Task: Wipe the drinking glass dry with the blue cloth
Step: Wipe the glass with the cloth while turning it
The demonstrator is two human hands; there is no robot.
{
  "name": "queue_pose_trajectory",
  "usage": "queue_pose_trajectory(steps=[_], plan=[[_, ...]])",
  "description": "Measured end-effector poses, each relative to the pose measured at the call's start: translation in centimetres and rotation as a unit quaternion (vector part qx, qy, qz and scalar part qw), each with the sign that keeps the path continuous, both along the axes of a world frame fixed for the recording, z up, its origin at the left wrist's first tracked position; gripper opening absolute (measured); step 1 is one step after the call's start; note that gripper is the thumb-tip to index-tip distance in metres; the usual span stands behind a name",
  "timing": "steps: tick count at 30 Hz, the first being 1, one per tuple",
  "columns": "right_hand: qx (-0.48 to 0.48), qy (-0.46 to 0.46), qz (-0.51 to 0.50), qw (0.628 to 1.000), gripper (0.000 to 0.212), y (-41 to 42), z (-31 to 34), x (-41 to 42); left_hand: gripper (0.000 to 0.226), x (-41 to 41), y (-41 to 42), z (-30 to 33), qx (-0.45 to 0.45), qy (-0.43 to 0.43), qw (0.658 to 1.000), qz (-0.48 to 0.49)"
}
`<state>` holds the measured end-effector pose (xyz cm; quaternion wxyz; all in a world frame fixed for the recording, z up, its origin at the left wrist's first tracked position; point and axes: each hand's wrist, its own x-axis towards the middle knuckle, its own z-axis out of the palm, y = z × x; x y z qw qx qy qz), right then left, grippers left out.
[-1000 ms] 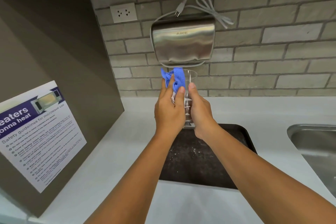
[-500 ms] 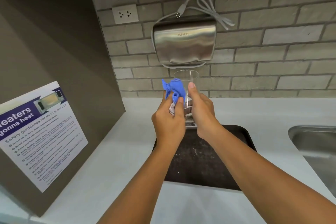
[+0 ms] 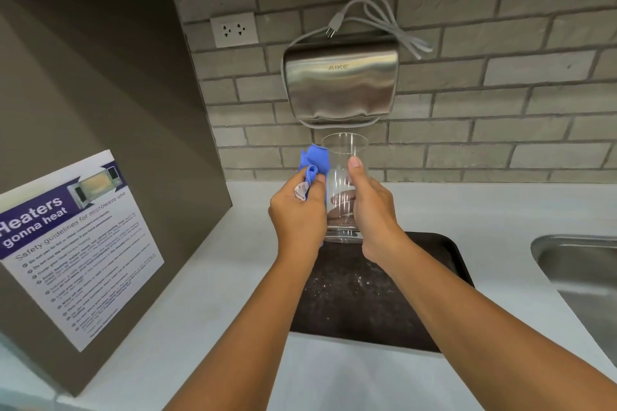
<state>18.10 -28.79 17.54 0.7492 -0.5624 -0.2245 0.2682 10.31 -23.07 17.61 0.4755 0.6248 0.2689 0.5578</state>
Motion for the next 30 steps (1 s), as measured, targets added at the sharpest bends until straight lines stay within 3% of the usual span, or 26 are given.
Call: queue_pose_trajectory(steps=[3, 5, 9, 15, 21, 24, 28, 30], plan=[[-0.007, -0.001, -0.009, 1.0, 0.039, 0.0, 0.1, 0.1, 0.014, -0.1, -0.4, -0.4, 0.009, -0.005, 1.0, -0.005], [-0.013, -0.007, -0.009, 1.0, 0.04, -0.2, 0.1, 0.2, 0.023, 0.0, -0.8, -0.8, 0.012, 0.002, 1.0, -0.002], [0.005, 0.023, 0.027, 0.999, 0.063, -0.6, 0.0, -0.1, 0.026, 0.1, -0.2, 0.2, -0.065, -0.008, 0.998, -0.012], [0.05, 0.075, 0.108, 0.99, 0.059, -1.1, -1.4, 0.6, 0.021, 0.3, 0.1, 0.8, -0.128, -0.034, 0.989, -0.068], [0.031, 0.045, -0.015, 0.998, 0.048, -0.7, -0.9, 0.1, 0.026, 0.5, -0.3, -0.1, -0.05, -0.034, 0.998, -0.011], [0.016, 0.026, -0.005, 1.0, 0.042, -0.4, -0.9, -0.4, 0.023, 0.8, -0.2, 0.0, -0.022, -0.021, 1.0, 0.004], [0.024, 0.006, 0.009, 1.0, 0.05, -0.2, -0.7, -0.8, 0.026, 0.6, -0.9, 0.2, 0.04, -0.005, 0.999, -0.011], [0.055, 0.028, 0.027, 0.998, 0.05, -0.5, -0.5, -0.8, 0.026, 0.4, -0.7, 0.8, 0.015, -0.007, 0.999, -0.03]])
